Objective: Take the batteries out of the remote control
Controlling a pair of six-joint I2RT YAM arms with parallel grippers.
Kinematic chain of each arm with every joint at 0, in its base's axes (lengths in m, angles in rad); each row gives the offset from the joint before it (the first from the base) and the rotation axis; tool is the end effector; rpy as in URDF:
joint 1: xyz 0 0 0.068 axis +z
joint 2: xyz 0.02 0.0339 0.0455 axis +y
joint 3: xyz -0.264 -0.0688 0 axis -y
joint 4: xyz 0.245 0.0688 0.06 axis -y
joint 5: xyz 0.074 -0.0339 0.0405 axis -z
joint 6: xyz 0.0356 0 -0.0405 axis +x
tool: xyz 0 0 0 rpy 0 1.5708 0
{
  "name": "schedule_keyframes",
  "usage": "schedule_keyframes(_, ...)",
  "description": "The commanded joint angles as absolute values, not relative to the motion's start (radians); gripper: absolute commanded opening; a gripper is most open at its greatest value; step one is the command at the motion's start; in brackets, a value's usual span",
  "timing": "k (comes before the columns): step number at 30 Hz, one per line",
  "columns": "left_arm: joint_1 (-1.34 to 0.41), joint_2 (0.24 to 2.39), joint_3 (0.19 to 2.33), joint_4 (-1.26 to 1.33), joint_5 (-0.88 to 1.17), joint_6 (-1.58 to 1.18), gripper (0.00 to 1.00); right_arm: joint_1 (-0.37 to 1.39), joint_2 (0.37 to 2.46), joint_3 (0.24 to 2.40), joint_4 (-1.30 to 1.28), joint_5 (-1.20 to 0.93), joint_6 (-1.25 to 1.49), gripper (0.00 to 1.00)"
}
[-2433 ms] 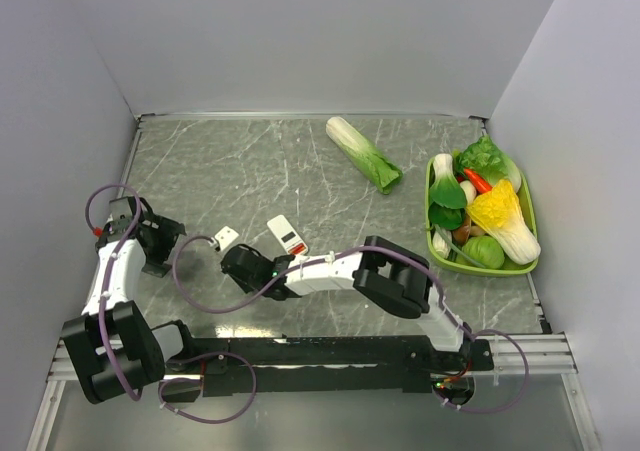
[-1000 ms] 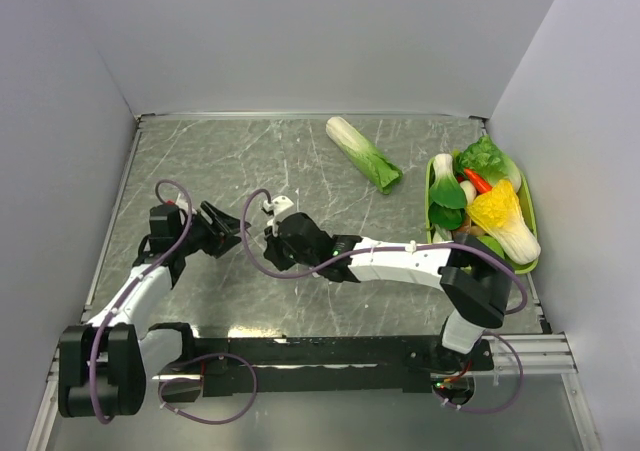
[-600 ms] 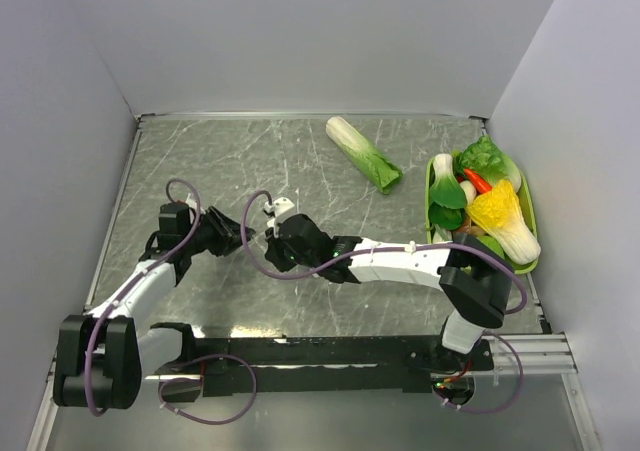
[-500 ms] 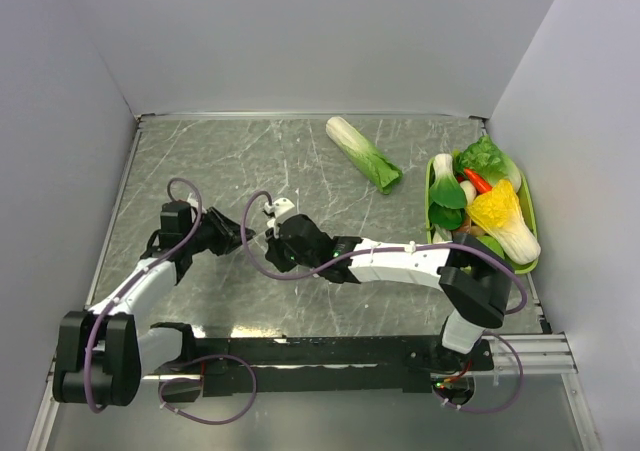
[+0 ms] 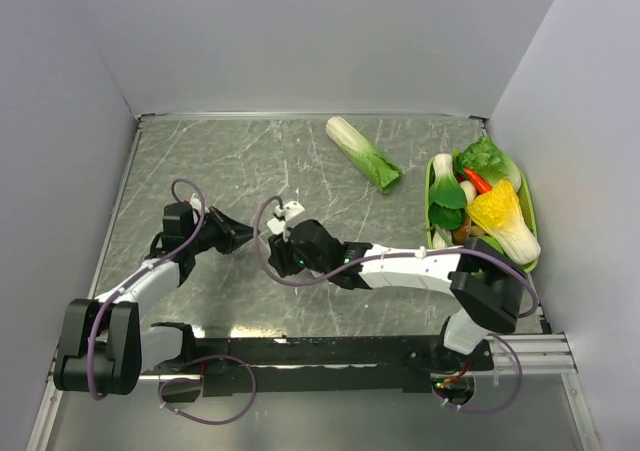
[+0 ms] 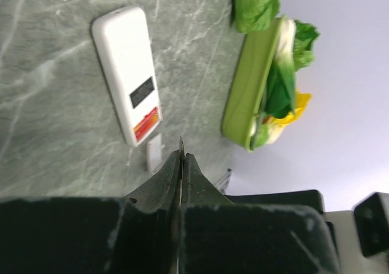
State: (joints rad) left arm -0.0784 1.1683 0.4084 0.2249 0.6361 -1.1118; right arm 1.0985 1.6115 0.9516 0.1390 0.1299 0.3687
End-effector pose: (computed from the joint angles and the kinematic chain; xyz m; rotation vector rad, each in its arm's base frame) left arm 0.2215 -0.0386 0.1788 -0.7486 2.1765 -1.3393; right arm 0.1660 0.3148 0.2201 -0.6997 2.0614 0.7384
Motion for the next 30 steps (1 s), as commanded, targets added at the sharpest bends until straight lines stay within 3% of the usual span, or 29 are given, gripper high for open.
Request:
schedule_keyframes(1,-0.080,1.143,0.368,0.429,0.695,-1.278,0.01,1.083,1.506,0.858,0.294,0.129,0.403,0.57)
schedule_keyframes(6,-0.080,1.091,0.328,0.469,0.670,-1.411,0.01,1.080,1.421,0.730,0.541,0.104,0.391,0.61)
schedule_keyframes(12,-0.080,1.056,0.204,0.754,0.690,-1.659,0.01,1.083,1.364,0.615,0.739,0.058,0.299,0.62)
schedule_keyframes(17,-0.080,0.993,0.193,0.712,0.675,-1.672,0.01,1.094,1.380,0.528,1.030,0.049,0.250,0.63)
schedule_keyframes(30,-0.081,0.965,0.141,0.830,0.686,-1.801,0.01,1.135,1.433,0.551,1.130,0.080,0.127,0.63)
